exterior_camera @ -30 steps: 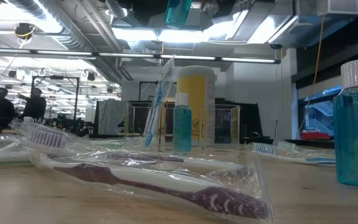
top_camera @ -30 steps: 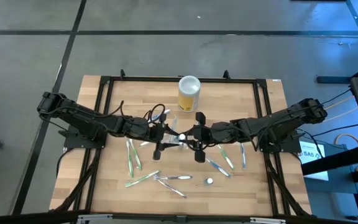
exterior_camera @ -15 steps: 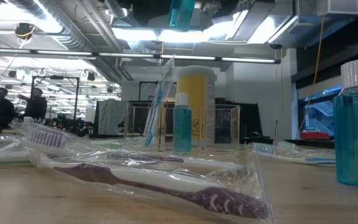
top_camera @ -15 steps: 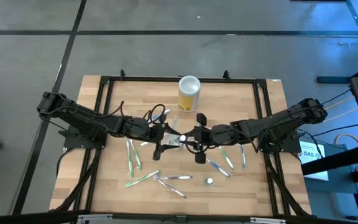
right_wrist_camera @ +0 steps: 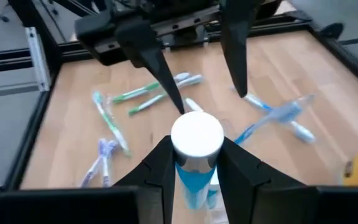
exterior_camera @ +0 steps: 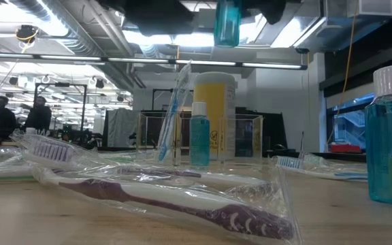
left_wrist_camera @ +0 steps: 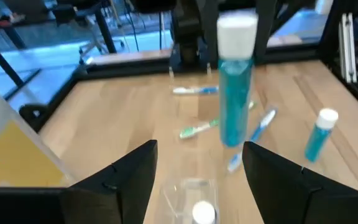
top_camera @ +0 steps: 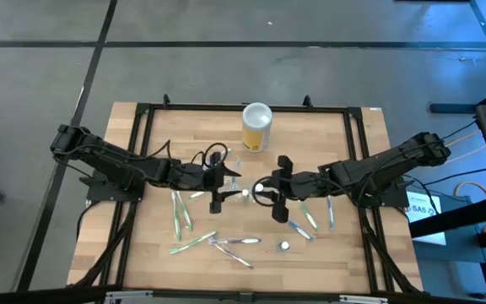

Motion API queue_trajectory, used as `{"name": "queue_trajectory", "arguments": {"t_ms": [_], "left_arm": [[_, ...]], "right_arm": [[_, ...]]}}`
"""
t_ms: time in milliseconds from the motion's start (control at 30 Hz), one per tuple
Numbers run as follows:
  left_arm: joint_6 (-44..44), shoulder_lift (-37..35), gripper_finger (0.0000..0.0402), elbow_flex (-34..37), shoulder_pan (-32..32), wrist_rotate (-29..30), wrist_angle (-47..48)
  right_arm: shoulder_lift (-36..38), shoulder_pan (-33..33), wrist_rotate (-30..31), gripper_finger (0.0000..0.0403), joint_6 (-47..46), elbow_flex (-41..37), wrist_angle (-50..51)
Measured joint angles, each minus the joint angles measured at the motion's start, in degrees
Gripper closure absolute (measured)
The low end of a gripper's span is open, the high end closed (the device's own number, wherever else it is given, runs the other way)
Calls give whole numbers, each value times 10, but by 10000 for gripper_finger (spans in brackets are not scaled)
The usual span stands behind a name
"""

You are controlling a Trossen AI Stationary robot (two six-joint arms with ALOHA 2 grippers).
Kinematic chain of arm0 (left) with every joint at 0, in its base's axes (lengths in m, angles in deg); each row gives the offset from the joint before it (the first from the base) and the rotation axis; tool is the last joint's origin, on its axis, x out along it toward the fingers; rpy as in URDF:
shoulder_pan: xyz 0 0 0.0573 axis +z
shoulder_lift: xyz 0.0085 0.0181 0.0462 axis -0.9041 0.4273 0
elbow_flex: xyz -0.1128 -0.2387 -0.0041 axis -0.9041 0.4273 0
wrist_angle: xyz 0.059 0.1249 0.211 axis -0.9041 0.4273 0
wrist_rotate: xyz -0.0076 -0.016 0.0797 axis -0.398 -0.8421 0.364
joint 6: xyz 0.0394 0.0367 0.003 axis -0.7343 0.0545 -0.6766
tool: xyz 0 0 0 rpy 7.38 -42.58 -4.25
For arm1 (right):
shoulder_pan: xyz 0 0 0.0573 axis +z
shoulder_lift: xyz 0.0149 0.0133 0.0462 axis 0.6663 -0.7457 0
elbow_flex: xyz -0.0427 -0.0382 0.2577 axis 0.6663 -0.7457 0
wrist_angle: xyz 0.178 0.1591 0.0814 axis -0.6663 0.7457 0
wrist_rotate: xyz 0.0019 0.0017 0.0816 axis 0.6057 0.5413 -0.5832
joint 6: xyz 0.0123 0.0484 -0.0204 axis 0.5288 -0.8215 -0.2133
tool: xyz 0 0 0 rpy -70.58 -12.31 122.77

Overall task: Pick & Place toothbrushing station
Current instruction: Put the blue mouthwash into the transparent organizer

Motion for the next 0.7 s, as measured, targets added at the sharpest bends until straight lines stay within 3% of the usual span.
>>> {"name": "queue_trajectory", "arguments": {"t_ms": [200,467,700], "left_arm": [[19,-5,168,0,-11,5,51],[27,-18,168,0,-35,60,89],[35,-33,168,0,-56,88,110]], "right_arm": [[0,-8,29,311,-37,-4,18],[-8,-46,55,311,-84,-66,-91],[-56,-72,23,311,-70,-74,-135]]}}
